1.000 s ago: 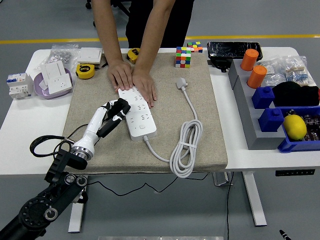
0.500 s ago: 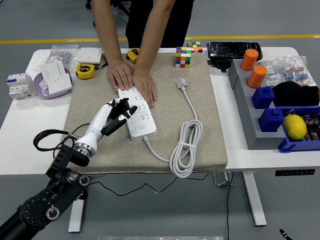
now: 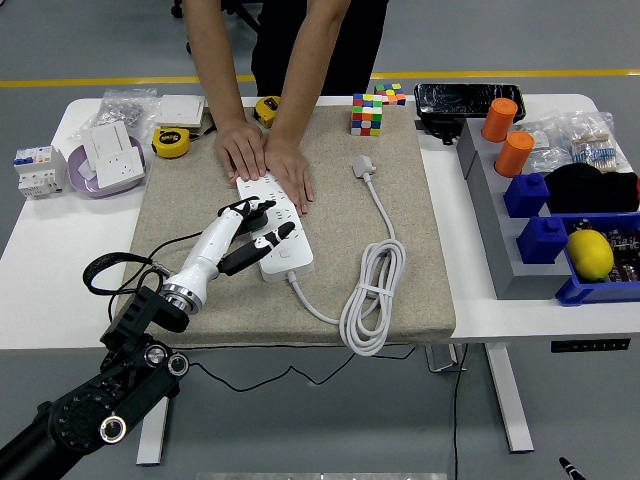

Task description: Pick up the plug,place it near the board,insert it into the board,press the button

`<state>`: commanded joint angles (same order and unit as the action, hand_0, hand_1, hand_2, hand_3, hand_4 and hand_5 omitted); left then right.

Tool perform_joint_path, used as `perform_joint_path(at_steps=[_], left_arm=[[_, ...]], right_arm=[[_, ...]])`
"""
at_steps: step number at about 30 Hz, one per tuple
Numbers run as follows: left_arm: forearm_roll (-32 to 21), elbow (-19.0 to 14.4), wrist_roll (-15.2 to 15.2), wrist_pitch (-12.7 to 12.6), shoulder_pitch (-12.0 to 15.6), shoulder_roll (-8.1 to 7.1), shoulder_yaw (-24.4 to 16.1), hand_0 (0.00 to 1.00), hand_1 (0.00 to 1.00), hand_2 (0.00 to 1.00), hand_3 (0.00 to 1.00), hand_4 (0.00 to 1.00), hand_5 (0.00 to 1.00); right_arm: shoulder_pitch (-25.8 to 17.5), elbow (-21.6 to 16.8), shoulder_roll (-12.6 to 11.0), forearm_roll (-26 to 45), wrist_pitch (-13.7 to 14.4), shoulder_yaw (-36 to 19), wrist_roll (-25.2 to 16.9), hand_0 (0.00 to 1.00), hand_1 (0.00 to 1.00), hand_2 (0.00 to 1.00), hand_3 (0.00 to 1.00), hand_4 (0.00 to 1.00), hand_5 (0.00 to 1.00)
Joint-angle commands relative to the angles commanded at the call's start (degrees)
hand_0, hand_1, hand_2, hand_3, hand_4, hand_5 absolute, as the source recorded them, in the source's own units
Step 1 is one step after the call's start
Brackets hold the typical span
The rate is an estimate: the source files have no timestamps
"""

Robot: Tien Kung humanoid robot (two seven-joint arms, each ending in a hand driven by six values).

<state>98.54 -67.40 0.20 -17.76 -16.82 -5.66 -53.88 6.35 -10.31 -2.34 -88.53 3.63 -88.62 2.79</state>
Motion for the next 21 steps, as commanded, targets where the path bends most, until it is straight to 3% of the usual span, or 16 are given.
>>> perform_joint_path(at_steps=[21], left_arm=[[5.19, 0.77, 3.04, 1.68, -1.04, -0.16, 0.70, 0.998, 0.940, 0.872, 0.867, 0.998, 0.998]], right_arm=[[-0.32, 0.00, 0.03, -0.43, -0.06, -0.21, 0.04, 0.803, 0.736, 0.728, 0.756, 0.998, 0.998]])
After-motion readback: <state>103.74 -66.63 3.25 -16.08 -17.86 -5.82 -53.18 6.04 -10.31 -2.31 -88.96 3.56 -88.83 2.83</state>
